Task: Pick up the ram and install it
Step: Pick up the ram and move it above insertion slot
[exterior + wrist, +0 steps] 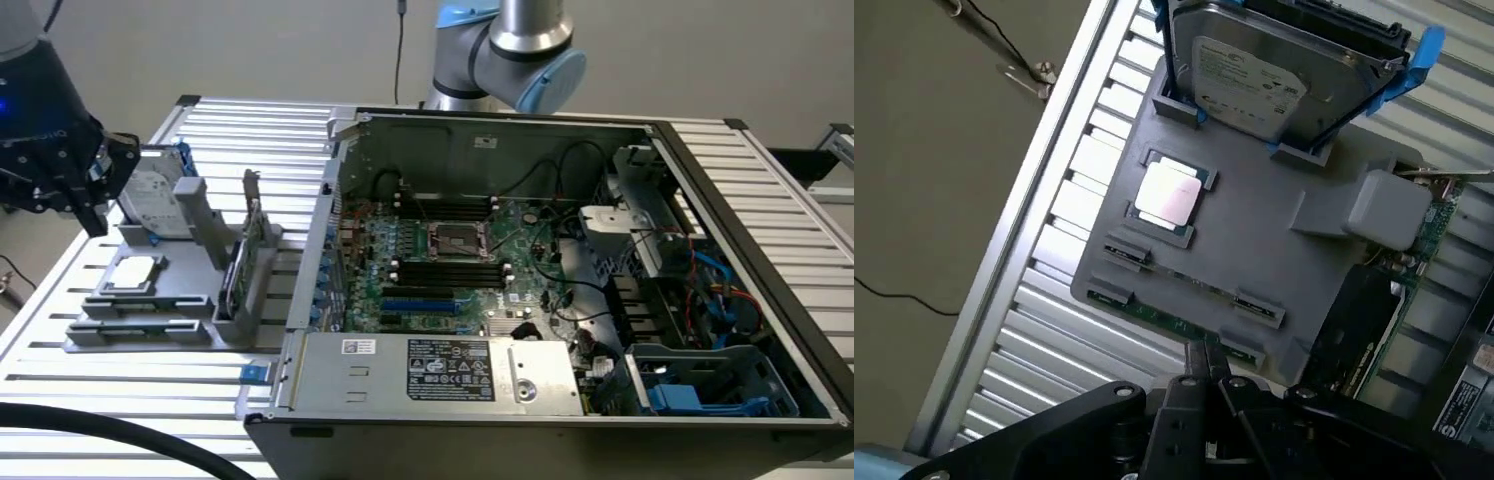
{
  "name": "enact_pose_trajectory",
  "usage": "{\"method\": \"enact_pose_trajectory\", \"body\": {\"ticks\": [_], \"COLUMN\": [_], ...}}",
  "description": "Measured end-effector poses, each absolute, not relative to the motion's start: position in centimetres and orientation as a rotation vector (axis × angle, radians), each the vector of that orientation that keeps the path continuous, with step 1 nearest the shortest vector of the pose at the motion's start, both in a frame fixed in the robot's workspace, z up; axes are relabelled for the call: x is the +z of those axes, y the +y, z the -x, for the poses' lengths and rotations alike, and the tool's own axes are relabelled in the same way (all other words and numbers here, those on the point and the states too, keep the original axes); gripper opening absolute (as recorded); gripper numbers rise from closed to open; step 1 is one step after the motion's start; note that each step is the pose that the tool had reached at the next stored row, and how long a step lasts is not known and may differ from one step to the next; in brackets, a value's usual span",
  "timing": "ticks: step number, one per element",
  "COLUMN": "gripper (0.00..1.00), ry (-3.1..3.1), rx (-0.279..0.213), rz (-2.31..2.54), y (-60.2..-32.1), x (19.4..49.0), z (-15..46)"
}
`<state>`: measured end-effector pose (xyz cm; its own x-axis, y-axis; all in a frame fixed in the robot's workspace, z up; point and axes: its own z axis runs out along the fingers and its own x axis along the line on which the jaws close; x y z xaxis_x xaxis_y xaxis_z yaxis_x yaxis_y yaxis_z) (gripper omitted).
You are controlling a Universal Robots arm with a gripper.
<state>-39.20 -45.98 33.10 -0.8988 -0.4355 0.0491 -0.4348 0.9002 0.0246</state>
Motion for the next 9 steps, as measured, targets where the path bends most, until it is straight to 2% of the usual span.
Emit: {"method": "enact_pose_trajectory", "body": {"ticks": [9], "gripper": [0.11], "ry": [-2.943], "rx": [-0.013], "rz": [-0.934], "y": [-45.98], "x": [32.93], "z": [39.20]}}
